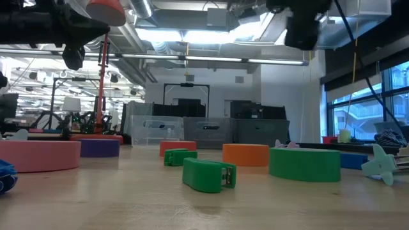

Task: Pick and place Stapler, Stapler remover, tape
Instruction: Put the right blue stapler into the black bin

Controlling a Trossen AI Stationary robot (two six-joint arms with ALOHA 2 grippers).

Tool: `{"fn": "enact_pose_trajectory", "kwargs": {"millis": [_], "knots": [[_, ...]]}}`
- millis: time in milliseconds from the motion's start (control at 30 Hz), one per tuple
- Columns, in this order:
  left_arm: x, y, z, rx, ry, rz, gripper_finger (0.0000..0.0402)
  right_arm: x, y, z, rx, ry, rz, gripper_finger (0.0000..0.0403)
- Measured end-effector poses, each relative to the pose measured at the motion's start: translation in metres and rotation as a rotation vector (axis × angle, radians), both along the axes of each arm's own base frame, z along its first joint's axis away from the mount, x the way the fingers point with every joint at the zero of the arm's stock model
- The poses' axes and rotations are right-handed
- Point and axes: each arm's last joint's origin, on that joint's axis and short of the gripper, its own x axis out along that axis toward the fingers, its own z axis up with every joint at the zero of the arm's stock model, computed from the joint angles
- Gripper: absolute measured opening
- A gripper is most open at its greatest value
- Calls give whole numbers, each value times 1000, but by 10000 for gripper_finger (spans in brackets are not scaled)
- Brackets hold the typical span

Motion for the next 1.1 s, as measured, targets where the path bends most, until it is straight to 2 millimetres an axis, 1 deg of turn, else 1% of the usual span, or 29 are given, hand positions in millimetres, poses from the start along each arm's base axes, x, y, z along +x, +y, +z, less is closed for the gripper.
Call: {"fn": "enact_pose_trajectory", "kwargs": {"millis": [100, 233, 333, 467, 567, 733, 800, 1100], "knots": [[0, 0, 0, 0, 0, 0, 6, -9, 18, -23, 16, 127, -87, 146], [0, 0, 0, -1, 1, 8, 1, -19, 34, -48, 30, 243, -295, 146], [0, 1, 0, -4, 0, 26, 1, -22, 40, -62, 46, 255, -450, 146], [0, 1, 0, -7, 1, 46, 4, -26, 45, -80, 64, 250, -563, 146], [0, 1, 0, 4, 6, 53, 5, -33, 47, -96, 63, 283, -609, 146], [-1, 2, 0, 47, 22, 79, 1, -39, 52, -116, 109, 276, -654, 146], [-1, 2, 0, 43, 22, 96, 1, -38, 55, -122, 138, 259, -666, 146], [-1, 3, 0, 48, 29, 137, 3, -29, 67, -143, 140, 284, -611, 147]]}}
